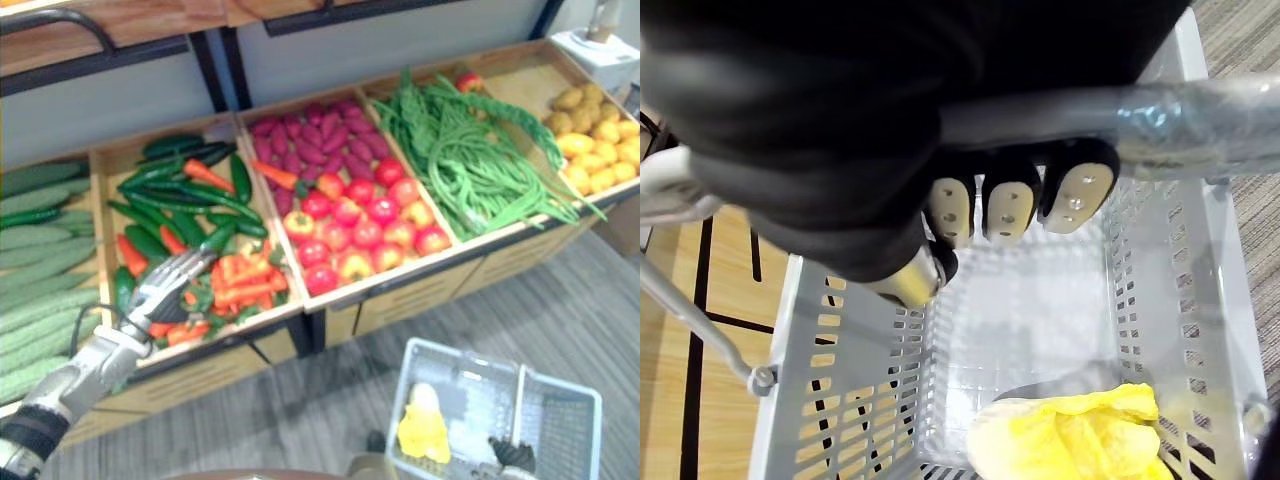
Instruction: Pick vegetable in the basket
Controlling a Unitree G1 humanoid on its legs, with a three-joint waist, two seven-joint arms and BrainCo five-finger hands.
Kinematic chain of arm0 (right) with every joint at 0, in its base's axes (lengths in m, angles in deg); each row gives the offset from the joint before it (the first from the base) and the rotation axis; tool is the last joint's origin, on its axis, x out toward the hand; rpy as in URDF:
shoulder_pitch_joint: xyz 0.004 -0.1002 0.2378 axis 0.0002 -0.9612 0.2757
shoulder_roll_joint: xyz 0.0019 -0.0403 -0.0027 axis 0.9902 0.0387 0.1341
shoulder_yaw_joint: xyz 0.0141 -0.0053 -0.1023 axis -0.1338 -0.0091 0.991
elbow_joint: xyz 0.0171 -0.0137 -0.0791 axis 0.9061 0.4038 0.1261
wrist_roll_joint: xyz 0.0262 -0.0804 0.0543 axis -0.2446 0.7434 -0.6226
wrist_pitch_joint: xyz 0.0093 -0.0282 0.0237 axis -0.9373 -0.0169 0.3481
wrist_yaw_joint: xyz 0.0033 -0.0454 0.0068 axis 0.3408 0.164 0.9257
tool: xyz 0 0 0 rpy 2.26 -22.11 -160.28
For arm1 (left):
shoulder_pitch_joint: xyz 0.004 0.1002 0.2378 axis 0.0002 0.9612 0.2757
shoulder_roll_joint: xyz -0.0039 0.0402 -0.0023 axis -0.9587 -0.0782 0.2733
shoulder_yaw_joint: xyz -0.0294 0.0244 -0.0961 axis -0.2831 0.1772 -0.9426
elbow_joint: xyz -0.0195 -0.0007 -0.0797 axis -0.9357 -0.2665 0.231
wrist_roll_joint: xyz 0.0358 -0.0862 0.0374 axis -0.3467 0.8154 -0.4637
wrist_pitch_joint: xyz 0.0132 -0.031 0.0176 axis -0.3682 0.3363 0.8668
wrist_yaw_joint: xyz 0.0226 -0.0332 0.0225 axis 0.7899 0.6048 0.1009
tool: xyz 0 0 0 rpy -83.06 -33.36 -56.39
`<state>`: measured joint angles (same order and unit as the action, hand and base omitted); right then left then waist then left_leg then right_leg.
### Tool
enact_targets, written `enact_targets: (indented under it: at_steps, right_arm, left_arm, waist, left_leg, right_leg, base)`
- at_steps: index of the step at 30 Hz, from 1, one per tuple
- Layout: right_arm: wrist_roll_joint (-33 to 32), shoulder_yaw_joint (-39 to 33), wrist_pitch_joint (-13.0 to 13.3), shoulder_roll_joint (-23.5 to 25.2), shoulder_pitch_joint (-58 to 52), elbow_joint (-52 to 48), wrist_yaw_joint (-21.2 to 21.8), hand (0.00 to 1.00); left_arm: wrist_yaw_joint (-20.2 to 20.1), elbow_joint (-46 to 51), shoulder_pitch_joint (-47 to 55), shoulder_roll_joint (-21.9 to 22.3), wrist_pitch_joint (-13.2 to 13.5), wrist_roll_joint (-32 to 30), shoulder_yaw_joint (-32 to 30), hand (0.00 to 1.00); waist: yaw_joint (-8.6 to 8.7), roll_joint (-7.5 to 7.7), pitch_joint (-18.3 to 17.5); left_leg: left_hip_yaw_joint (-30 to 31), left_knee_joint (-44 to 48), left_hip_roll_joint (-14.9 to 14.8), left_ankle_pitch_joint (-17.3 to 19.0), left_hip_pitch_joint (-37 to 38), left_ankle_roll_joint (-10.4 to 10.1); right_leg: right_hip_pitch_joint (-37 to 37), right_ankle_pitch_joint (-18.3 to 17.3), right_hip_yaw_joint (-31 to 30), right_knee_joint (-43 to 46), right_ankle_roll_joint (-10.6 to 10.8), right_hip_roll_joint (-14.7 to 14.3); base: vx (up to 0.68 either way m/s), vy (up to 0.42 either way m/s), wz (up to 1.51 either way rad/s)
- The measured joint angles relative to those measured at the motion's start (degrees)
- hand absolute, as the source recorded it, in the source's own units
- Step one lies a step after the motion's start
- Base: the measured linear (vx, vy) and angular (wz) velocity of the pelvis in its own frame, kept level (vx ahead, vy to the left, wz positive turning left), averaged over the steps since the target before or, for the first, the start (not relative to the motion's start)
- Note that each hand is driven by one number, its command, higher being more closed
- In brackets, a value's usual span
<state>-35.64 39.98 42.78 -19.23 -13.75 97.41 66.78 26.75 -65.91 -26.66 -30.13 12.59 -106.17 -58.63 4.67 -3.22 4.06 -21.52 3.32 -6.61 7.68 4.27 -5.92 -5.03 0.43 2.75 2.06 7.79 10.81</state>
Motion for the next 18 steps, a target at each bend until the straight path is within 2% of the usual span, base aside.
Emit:
enact_targets:
  at_steps: [7,18]
  right_arm:
    - [0.06,1.85,-0.31,-0.76,-0.32,-1.54,0.02,1.00]
    - [0.05,3.85,-0.35,-0.65,-0.29,-4.32,-0.05,1.00]
  left_arm:
    - [-2.58,-4.28,-5.57,0.05,-0.73,0.14,6.21,0.00]
    - [-2.74,-9.45,-10.22,0.52,-3.04,0.21,8.62,0.00]
  waist:
    - [-0.10,-0.36,0.96]
    - [-0.14,-0.17,1.71]
  left_leg:
    - [-1.40,-0.12,-0.12,0.01,-1.25,-0.02]
    - [-2.44,-1.07,-0.16,-0.30,-3.72,-0.07]
  right_leg:
    - [-2.68,0.20,-0.93,1.07,0.32,-0.18]
    - [-5.19,3.47,-1.92,-1.50,0.75,-0.75]
  base:
    - [-0.06,-0.036,-0.09]
    - [-0.12,-0.047,-0.05]
